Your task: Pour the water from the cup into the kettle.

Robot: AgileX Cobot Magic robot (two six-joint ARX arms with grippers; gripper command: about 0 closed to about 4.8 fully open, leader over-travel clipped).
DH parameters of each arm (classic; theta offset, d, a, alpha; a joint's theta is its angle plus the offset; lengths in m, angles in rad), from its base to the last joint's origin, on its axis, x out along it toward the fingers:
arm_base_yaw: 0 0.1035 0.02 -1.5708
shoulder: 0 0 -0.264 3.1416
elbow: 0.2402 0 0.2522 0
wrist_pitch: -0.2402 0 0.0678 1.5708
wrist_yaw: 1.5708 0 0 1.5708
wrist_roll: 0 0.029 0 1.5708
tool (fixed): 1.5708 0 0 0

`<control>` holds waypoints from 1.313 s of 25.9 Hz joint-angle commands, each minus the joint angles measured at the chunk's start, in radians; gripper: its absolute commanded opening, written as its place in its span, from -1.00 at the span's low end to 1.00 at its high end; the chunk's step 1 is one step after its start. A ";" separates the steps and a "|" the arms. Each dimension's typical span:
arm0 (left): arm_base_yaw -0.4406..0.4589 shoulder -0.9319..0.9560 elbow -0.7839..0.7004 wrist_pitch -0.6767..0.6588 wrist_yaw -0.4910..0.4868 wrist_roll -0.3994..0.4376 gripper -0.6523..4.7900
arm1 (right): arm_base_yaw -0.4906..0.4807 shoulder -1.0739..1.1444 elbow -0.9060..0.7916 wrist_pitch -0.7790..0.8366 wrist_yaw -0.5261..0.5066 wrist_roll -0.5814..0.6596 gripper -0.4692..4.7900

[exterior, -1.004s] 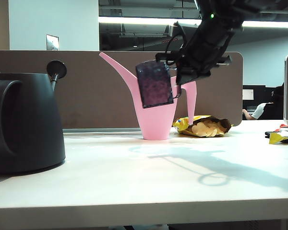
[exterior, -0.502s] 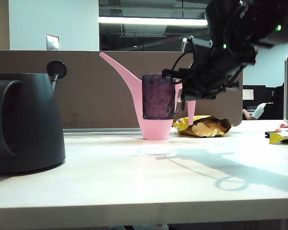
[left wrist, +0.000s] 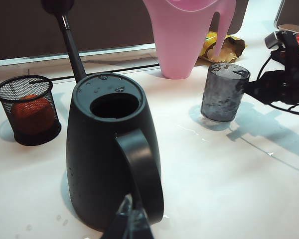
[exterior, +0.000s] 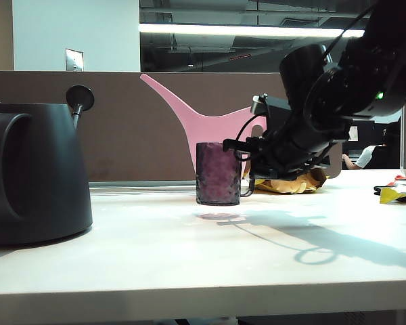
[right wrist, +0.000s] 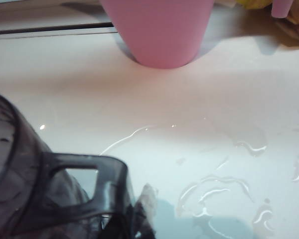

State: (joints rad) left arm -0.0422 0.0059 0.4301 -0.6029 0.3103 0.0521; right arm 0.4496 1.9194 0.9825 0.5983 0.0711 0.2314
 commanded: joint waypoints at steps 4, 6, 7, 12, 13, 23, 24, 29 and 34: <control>0.000 0.001 0.006 0.011 0.001 0.001 -0.78 | 0.001 0.058 0.006 0.060 0.040 -0.004 -0.84; 0.000 0.001 0.006 0.011 0.001 0.001 -0.78 | 0.001 0.058 0.006 0.058 0.044 -0.016 -0.84; 0.000 0.001 0.006 0.011 0.001 0.001 -0.78 | 0.001 0.058 0.006 0.059 0.043 -0.028 -0.84; 0.000 0.001 0.006 0.011 0.001 0.001 -0.78 | 0.001 0.058 0.006 0.055 0.043 -0.031 -0.82; 0.000 0.001 0.006 0.011 0.001 0.001 -0.78 | 0.001 0.058 0.006 0.055 0.043 -0.032 -0.82; 0.000 0.001 0.006 0.011 0.001 0.001 -0.78 | 0.001 0.028 0.005 -0.027 0.043 -0.053 -0.56; 0.000 0.001 0.006 0.011 0.001 0.001 -0.78 | 0.001 0.018 0.005 -0.043 0.043 -0.054 -0.56; 0.000 0.001 0.006 0.011 0.001 0.001 -0.78 | 0.001 -0.029 0.005 -0.103 0.043 -0.057 -0.53; 0.000 0.001 0.006 0.011 0.001 0.001 -0.78 | 0.001 -0.061 0.005 -0.173 0.069 -0.074 -0.53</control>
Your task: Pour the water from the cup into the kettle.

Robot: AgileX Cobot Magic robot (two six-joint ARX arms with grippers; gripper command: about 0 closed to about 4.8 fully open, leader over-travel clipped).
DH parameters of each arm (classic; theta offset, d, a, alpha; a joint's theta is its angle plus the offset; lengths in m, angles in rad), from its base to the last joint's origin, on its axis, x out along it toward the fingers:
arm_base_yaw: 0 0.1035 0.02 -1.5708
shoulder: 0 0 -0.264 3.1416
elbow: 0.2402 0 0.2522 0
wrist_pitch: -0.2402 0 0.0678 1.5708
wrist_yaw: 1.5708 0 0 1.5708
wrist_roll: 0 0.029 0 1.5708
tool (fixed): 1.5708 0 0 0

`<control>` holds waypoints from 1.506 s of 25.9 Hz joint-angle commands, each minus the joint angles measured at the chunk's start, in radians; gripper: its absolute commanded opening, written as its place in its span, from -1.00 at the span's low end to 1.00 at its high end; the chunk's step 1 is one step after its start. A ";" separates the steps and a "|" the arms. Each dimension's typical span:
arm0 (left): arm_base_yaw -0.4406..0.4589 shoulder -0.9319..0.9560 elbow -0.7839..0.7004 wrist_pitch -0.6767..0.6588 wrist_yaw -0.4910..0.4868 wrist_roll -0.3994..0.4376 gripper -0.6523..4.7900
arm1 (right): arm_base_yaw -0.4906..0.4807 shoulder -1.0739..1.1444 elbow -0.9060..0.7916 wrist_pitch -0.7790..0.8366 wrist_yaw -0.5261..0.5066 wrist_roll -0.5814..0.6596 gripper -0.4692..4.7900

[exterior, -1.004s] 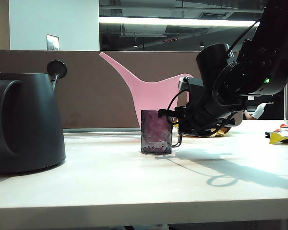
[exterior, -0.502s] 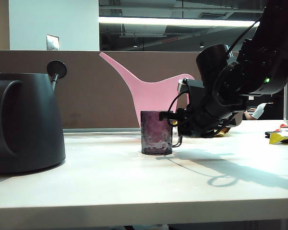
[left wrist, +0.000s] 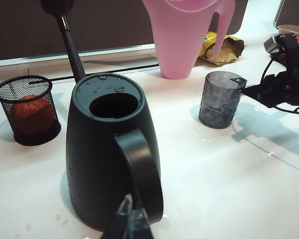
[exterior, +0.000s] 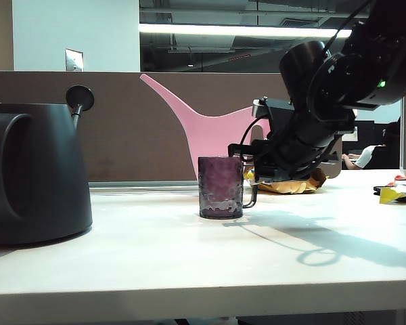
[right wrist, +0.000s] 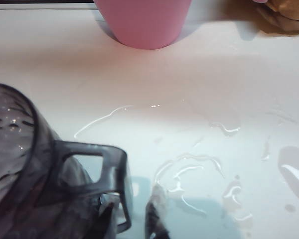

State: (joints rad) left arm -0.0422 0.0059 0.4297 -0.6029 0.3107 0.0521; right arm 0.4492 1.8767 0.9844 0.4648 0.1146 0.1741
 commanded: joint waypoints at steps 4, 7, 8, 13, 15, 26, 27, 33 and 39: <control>0.000 0.001 0.006 0.011 0.000 0.001 -0.78 | 0.001 -0.052 0.003 -0.124 0.025 -0.021 -0.53; 0.000 0.001 0.006 0.011 0.000 0.000 -0.78 | 0.002 -0.087 0.003 -0.181 0.024 -0.021 -0.53; 0.000 0.001 0.006 0.011 0.000 0.000 -0.78 | 0.002 -0.100 0.003 -0.200 0.024 -0.021 -0.54; 0.000 0.001 0.006 0.011 0.000 0.001 -0.78 | 0.002 -0.208 0.002 -0.323 0.025 -0.030 -0.85; 0.000 0.001 0.006 0.011 0.000 0.001 -0.78 | 0.002 -0.257 0.002 -0.367 0.024 -0.053 -0.85; 0.000 0.001 0.006 0.019 0.000 0.000 -0.78 | 0.001 -0.534 -0.127 -0.454 0.033 -0.122 -0.85; 0.000 0.001 0.006 0.021 0.000 0.000 -0.78 | 0.001 -0.565 -0.151 -0.456 0.051 -0.123 -0.85; 0.000 0.001 0.000 0.082 -0.002 0.000 -0.78 | -0.061 -0.761 -0.288 -0.466 0.089 -0.123 -0.85; 0.000 0.001 -0.002 0.118 -0.009 0.000 -0.78 | -0.189 -0.895 -0.349 -0.461 -0.058 -0.123 -0.85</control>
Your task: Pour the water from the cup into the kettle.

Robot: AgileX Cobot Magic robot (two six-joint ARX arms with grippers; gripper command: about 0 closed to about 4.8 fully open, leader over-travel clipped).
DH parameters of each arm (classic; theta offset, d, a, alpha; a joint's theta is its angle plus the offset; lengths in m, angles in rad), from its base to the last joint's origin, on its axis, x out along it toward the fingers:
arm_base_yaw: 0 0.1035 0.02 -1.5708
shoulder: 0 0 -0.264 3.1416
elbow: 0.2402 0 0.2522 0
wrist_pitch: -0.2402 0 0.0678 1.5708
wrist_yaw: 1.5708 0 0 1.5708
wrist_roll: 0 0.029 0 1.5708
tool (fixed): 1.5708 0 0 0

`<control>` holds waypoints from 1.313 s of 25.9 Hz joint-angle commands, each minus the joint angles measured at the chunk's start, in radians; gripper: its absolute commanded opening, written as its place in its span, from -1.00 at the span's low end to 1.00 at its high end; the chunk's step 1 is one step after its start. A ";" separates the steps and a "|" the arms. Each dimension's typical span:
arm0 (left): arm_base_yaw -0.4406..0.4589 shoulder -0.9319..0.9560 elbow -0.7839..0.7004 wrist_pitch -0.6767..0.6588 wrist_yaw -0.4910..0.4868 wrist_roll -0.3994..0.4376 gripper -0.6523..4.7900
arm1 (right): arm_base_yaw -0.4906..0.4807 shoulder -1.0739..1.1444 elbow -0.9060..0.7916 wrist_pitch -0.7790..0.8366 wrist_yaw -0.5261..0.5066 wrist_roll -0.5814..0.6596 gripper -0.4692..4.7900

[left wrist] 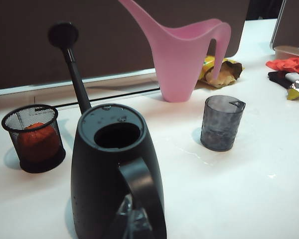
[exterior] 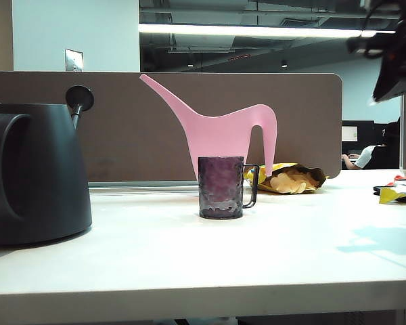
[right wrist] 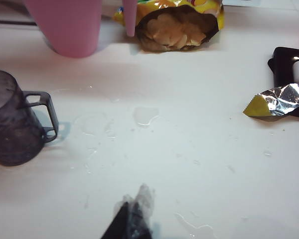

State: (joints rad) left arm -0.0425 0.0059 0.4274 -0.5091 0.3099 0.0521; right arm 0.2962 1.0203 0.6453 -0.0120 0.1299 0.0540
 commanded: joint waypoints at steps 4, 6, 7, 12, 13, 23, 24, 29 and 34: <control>0.000 0.001 -0.024 0.048 -0.027 0.000 -0.78 | -0.131 -0.094 -0.019 0.013 -0.157 -0.004 -0.85; 0.000 0.001 -0.037 0.055 -0.036 0.000 -0.78 | -0.166 -0.103 -0.019 0.015 -0.200 -0.004 -0.85; 0.000 0.001 -0.043 0.058 -0.042 0.000 -0.78 | -0.179 -0.105 -0.019 0.016 -0.217 -0.004 -0.85; 0.000 0.001 -0.059 0.093 -0.075 0.000 -0.78 | -0.234 -0.105 -0.022 0.029 -0.260 -0.006 -0.85; 0.000 0.001 -0.059 0.103 -0.086 0.000 -0.78 | -0.243 -0.106 -0.029 0.050 -0.276 -0.006 -0.85; 0.000 0.001 -0.089 0.223 -0.134 -0.002 -0.78 | -0.306 -0.121 -0.208 0.281 -0.335 0.036 -0.85; 0.000 0.001 -0.101 0.243 -0.135 -0.005 -0.78 | -0.306 -0.126 -0.216 0.288 -0.333 0.046 -0.85; 0.000 0.001 -0.172 0.335 -0.135 -0.011 -0.78 | -0.306 -0.201 -0.282 0.342 -0.331 0.055 -0.85; 0.000 0.001 -0.212 0.396 -0.140 -0.014 -0.78 | -0.314 -0.269 -0.348 0.356 -0.331 0.055 -0.85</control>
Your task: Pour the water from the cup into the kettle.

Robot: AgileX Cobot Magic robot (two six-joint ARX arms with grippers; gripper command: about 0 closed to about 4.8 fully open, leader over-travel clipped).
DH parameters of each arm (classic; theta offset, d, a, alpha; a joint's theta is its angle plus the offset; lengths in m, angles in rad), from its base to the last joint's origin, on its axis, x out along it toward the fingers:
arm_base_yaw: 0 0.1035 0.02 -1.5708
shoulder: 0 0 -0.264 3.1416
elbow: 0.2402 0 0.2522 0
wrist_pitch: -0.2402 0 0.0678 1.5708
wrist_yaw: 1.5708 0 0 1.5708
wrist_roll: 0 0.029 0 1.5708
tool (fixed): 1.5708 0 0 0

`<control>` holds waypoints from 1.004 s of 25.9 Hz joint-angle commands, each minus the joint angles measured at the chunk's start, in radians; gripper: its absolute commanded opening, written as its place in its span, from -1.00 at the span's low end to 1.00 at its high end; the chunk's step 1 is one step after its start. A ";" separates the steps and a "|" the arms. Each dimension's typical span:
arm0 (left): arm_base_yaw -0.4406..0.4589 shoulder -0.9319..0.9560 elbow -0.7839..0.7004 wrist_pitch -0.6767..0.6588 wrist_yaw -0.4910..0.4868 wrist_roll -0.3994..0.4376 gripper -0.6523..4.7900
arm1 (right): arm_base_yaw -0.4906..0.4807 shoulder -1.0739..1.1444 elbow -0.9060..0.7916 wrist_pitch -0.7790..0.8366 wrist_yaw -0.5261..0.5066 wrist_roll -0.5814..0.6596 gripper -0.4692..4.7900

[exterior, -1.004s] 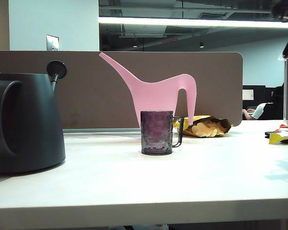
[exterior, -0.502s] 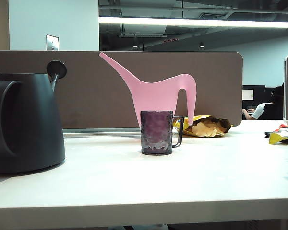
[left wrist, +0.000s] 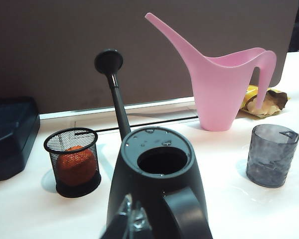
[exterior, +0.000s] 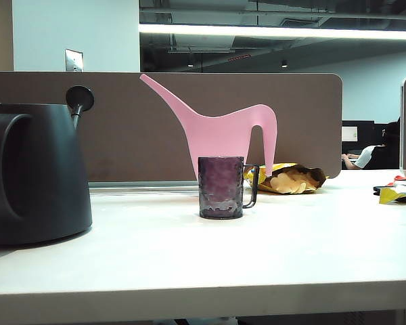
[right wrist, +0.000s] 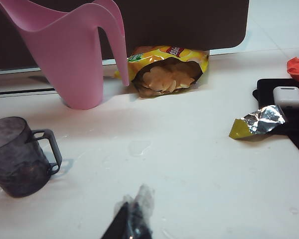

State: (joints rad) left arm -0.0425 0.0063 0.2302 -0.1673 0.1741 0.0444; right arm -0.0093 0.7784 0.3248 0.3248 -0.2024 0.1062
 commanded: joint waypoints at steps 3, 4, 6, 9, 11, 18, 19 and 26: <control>0.000 0.000 -0.037 0.088 -0.007 -0.008 -0.78 | -0.027 -0.063 -0.077 0.049 0.001 0.007 -0.85; 0.000 0.000 -0.045 0.108 -0.007 -0.013 -0.78 | -0.037 -0.074 -0.094 0.064 0.001 0.006 -0.85; 0.000 0.000 -0.048 0.116 -0.009 -0.018 -0.78 | -0.048 -0.077 -0.103 0.071 -0.001 0.006 -0.85; 0.000 0.000 -0.048 0.122 -0.025 -0.018 -0.78 | -0.056 -0.080 -0.114 0.080 -0.002 0.006 -0.85; 0.000 0.000 -0.051 0.133 -0.024 -0.017 -0.78 | -0.058 -0.083 -0.123 0.101 -0.002 0.006 -0.85; 0.000 0.000 -0.125 0.222 -0.024 -0.071 -0.78 | -0.057 -0.174 -0.211 0.121 -0.002 0.008 -0.85; 0.000 0.000 -0.130 0.222 -0.025 -0.071 -0.78 | -0.058 -0.194 -0.225 0.121 -0.002 0.008 -0.85; 0.000 0.000 -0.139 0.220 -0.024 -0.071 -0.78 | -0.057 -0.336 -0.299 0.108 -0.001 0.008 -0.85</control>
State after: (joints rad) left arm -0.0425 0.0059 0.0887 0.0357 0.1524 -0.0238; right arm -0.0673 0.4664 0.0307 0.4286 -0.2028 0.1116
